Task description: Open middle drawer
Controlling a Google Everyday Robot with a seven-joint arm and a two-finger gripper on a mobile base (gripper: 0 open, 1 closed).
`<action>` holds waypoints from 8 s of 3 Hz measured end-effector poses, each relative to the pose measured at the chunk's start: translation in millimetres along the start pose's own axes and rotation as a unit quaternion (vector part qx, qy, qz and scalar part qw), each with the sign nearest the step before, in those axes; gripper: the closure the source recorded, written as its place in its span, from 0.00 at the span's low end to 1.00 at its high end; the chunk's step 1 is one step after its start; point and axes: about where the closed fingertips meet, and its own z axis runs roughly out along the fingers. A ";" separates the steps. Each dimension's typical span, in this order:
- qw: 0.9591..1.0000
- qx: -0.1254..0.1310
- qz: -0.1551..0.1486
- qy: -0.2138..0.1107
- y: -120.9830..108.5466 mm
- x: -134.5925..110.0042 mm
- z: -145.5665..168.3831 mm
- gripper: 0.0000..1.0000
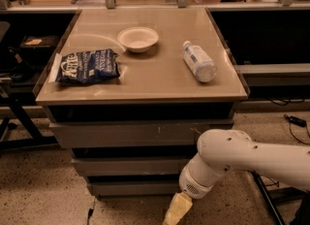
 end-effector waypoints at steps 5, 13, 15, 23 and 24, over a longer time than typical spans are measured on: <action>0.994 0.081 -0.022 -0.069 -106.8 -43.8 54.6 0.00; 0.994 0.088 0.004 -0.062 -163.5 -37.1 125.1 0.00; 0.998 0.061 0.016 -0.026 -130.8 -11.2 116.9 0.00; 0.996 -0.058 0.015 0.059 -47.8 26.2 134.9 0.00; 0.995 -0.075 0.011 0.069 -30.9 39.9 127.1 0.00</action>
Offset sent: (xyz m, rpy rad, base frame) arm 0.0805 0.0180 -0.0450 0.0789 -0.2069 -0.0509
